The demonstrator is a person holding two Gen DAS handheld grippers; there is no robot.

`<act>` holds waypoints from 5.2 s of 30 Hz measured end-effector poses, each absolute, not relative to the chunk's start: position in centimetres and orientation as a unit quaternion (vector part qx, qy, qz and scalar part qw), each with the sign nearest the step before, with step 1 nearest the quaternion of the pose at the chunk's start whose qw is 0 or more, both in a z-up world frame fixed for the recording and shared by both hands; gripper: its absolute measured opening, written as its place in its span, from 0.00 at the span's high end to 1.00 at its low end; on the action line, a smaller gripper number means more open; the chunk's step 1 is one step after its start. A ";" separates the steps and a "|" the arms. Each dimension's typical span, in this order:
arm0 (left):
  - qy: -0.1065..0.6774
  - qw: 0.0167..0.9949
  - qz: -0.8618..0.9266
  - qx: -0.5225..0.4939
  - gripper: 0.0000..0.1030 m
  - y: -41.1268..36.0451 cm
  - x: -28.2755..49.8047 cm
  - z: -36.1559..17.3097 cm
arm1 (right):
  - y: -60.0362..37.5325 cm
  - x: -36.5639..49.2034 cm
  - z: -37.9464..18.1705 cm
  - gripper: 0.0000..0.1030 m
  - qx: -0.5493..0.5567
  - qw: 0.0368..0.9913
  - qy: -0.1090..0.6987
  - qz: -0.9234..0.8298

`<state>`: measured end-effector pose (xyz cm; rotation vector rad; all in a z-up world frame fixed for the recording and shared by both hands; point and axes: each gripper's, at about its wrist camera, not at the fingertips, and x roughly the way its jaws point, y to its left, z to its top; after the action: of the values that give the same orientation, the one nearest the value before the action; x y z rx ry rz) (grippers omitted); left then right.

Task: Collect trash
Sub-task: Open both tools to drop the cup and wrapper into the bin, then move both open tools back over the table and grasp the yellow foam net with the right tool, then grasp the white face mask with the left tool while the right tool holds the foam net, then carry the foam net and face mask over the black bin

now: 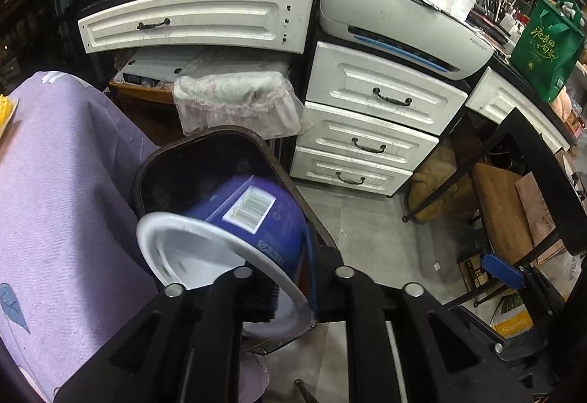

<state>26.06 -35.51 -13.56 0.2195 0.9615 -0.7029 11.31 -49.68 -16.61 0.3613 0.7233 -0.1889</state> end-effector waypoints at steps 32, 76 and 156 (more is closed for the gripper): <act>0.361 0.874 -0.317 0.072 0.20 -28.1 22.6 -7.4 | -46.1 12.7 -13.4 0.18 0.143 0.931 0.329 -0.067; 0.354 0.932 -0.075 -0.021 0.16 -0.6 40.9 -6.4 | -15.8 44.0 -6.5 0.30 -0.149 0.908 0.365 0.145; 0.310 0.925 -0.220 0.022 0.97 -14.8 22.2 -3.5 | -38.8 16.5 -7.5 0.90 0.109 0.944 0.311 0.032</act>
<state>22.21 -14.82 -3.51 0.0458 0.6366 -0.4517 16.50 -38.80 -7.48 0.2218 0.6335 0.0658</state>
